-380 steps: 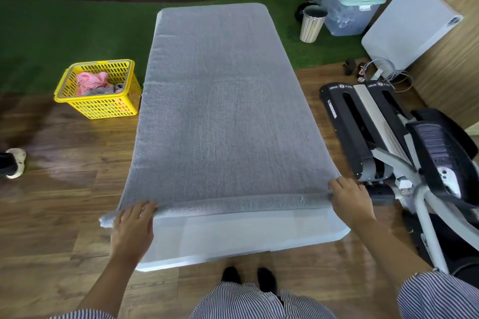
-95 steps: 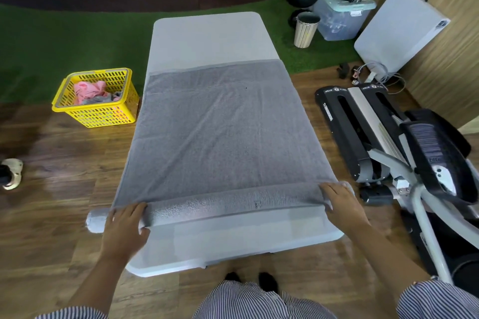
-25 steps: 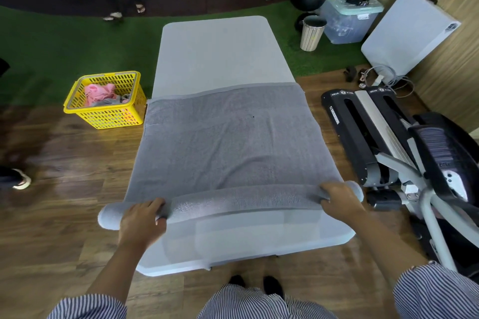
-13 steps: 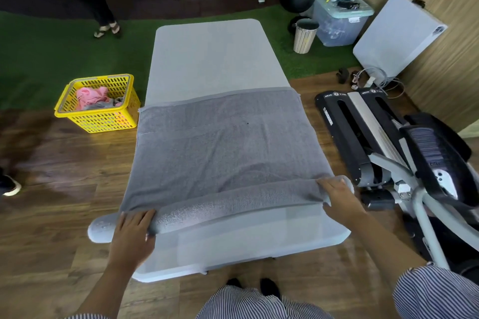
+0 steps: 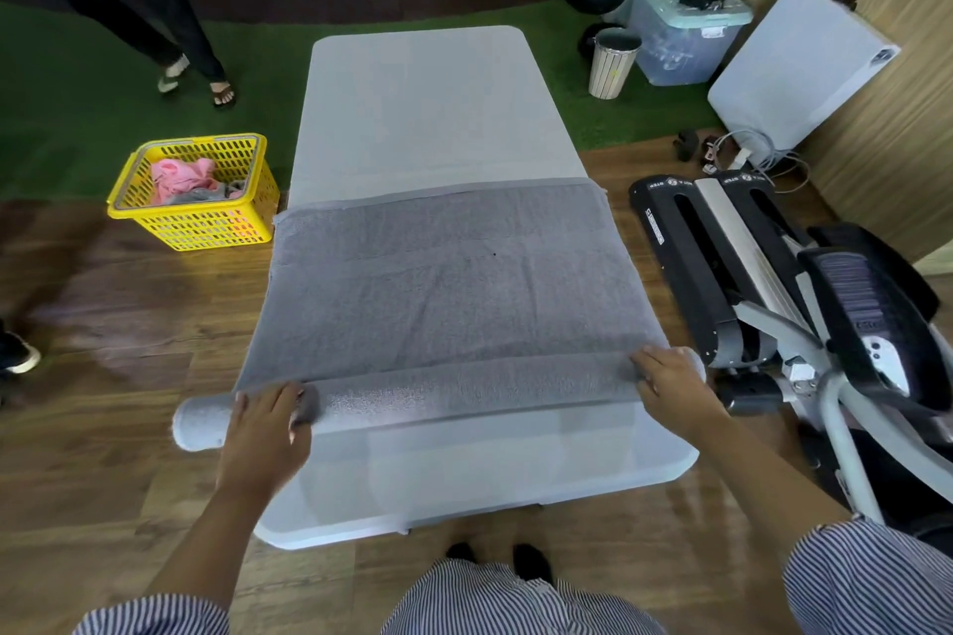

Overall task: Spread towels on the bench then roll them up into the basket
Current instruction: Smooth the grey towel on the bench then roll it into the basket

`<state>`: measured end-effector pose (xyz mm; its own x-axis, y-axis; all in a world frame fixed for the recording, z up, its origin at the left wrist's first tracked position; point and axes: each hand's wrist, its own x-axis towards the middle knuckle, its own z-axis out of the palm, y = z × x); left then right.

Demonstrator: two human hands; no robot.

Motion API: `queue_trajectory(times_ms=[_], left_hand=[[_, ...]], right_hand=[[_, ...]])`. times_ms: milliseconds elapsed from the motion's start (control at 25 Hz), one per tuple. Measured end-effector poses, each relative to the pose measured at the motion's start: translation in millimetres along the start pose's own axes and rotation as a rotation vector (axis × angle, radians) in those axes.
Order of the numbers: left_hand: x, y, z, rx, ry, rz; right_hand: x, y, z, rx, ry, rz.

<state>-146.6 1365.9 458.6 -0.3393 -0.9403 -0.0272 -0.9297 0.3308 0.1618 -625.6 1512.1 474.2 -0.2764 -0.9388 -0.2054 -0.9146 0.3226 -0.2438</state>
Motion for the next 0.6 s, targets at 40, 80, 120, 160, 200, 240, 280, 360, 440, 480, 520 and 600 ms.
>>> queue_trajectory(times_ms=[40,80,120,160,200,240,280,360,440,480,520,600], left_hand=[[2,-1,4,0.011,-0.025,-0.002],[3,1,4,0.024,-0.066,-0.024],[3,2,8,0.033,-0.097,-0.027],[2,4,7,0.043,-0.117,-0.035],[2,5,8,0.055,-0.099,-0.02],[1,7,4,0.054,-0.106,-0.011],[1,7,2,0.052,-0.094,0.0],[2,6,-5,0.037,-0.104,-0.013],[3,4,-9,0.027,-0.075,-0.02],[1,5,-9,0.024,-0.033,-0.014],[-1,6,-5,0.026,0.019,0.001],[-6,10,4,0.022,0.07,0.013]], right_hand=[[-2,0,-2,-0.031,-0.035,-0.022],[-4,-1,-3,-0.078,-0.057,-0.04],[-5,-4,-4,-0.122,-0.062,-0.046],[-6,-6,-4,-0.148,-0.052,-0.037],[-5,-7,-5,-0.161,-0.051,-0.018],[-4,-7,-5,-0.172,-0.071,0.013],[-3,-7,-7,-0.176,-0.106,0.045],[-2,-4,-8,-0.141,-0.173,0.088],[-2,2,-6,-0.126,-0.167,0.083],[-2,3,-4,-0.116,-0.119,0.06],[-3,3,-1,-0.086,-0.049,0.034],[-5,0,4,-0.005,0.047,0.004]])
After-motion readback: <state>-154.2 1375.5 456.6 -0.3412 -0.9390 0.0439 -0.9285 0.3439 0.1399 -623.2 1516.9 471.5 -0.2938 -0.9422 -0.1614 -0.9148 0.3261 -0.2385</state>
